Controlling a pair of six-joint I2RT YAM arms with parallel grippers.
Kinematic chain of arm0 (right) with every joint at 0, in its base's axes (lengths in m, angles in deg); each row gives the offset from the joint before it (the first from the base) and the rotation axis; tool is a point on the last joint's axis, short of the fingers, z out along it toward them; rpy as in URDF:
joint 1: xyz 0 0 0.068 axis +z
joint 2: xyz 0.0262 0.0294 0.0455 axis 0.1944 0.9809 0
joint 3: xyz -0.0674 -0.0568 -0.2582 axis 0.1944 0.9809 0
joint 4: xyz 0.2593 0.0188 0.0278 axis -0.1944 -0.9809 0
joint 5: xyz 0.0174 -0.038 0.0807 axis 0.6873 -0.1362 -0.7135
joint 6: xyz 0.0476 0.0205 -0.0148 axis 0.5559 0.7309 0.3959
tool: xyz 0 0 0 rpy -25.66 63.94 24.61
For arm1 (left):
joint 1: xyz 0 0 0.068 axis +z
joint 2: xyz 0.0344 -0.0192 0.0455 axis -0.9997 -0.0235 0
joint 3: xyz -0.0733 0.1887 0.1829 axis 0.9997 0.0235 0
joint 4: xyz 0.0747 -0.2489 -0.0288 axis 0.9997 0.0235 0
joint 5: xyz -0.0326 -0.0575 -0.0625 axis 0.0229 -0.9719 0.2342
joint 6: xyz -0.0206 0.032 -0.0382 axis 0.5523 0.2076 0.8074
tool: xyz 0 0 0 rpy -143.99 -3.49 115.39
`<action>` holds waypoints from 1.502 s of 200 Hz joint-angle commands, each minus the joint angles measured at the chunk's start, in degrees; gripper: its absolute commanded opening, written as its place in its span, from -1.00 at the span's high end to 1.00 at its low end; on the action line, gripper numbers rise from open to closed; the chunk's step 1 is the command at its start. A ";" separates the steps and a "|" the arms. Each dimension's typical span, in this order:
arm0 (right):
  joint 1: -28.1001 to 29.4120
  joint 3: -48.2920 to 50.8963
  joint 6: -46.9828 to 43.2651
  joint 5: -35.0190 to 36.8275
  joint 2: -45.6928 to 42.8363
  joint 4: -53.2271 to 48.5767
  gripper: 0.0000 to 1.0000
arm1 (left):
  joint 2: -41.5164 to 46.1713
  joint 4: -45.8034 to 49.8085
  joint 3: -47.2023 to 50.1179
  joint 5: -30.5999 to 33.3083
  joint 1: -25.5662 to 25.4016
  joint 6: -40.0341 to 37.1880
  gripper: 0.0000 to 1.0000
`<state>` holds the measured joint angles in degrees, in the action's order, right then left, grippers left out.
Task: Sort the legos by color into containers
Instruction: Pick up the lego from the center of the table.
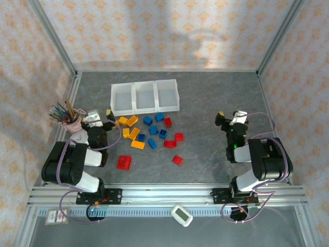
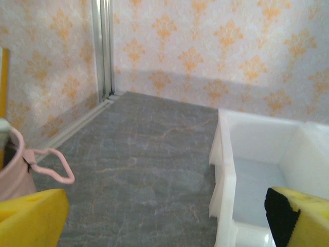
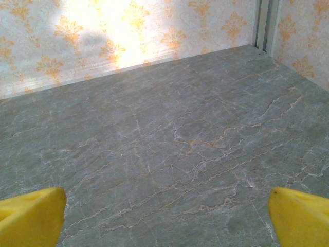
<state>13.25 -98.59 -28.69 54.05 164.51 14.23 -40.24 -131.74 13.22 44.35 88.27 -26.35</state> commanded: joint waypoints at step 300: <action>24.14 -28.33 23.07 -9.31 -18.21 -73.83 -0.99 | 32.89 90.72 -23.97 -10.76 -22.32 39.42 -0.98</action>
<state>33.21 -124.23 -3.62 46.40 144.73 -52.96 -4.92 -49.05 -8.00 33.58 71.18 8.49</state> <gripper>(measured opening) 0.996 0.990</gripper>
